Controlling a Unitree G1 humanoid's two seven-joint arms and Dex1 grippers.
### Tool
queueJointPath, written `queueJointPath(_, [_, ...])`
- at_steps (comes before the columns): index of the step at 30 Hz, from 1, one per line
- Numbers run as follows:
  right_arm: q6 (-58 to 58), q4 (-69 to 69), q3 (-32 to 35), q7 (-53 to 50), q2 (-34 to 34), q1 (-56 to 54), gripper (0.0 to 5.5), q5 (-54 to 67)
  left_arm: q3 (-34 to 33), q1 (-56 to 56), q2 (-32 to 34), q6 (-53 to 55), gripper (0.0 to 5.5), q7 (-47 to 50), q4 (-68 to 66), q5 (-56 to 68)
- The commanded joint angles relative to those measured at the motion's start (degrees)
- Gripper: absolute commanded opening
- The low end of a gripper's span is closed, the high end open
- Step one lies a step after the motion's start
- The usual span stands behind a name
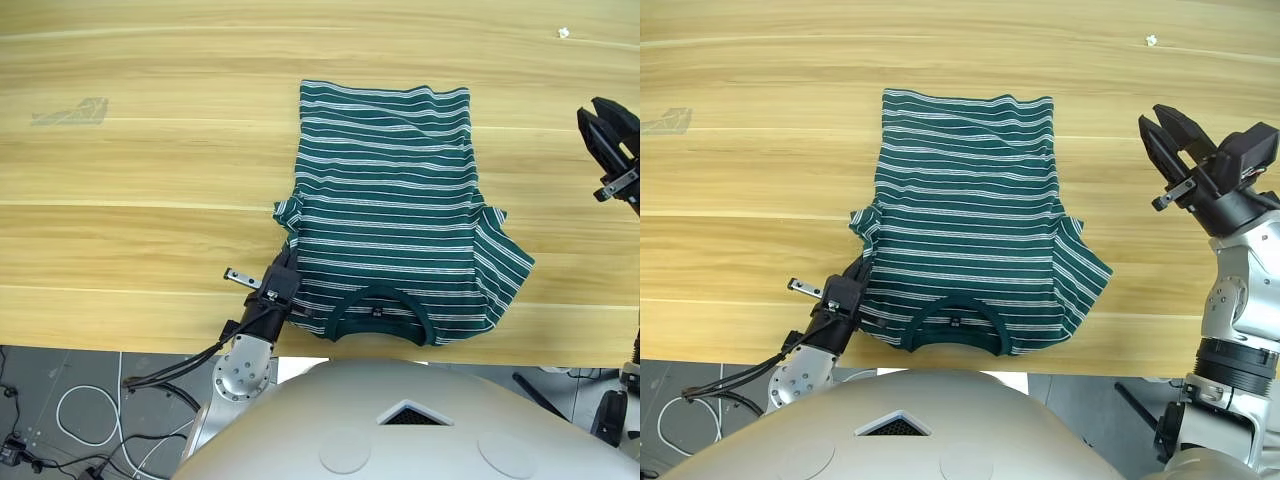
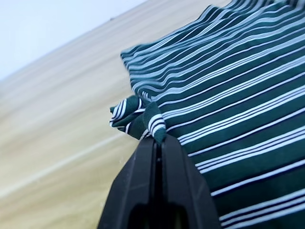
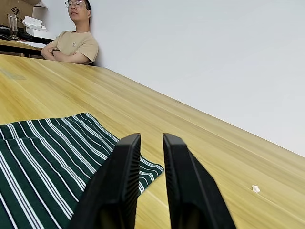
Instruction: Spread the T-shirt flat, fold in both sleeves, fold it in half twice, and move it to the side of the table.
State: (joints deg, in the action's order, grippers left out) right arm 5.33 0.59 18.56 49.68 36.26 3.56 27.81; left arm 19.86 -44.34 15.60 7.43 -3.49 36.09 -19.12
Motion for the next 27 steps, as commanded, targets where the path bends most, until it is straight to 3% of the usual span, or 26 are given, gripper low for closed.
queueJointPath(1, [0.9,-0.6,-0.3,0.4,-0.7,0.5,0.90,-1.0,2.6,0.0,1.0,-2.6,0.03,-0.8,1.1,-2.3])
queueJointPath(14, [1.0,-0.4,-0.6,0.2,-1.4,1.0,0.90,-1.4,4.0,1.6,3.4,0.1,0.03,-3.2,-5.7,-8.7])
queueJointPath(21, [0.3,-0.5,-1.1,1.5,-1.8,1.7,0.90,-1.0,3.9,1.1,4.9,-0.8,1.27,-6.3,-3.9,-6.1])
queueJointPath(27, [-5.7,-1.1,1.6,4.8,-2.3,5.7,0.90,6.3,4.0,0.3,6.1,-4.9,1.28,-7.6,-2.7,-3.9])
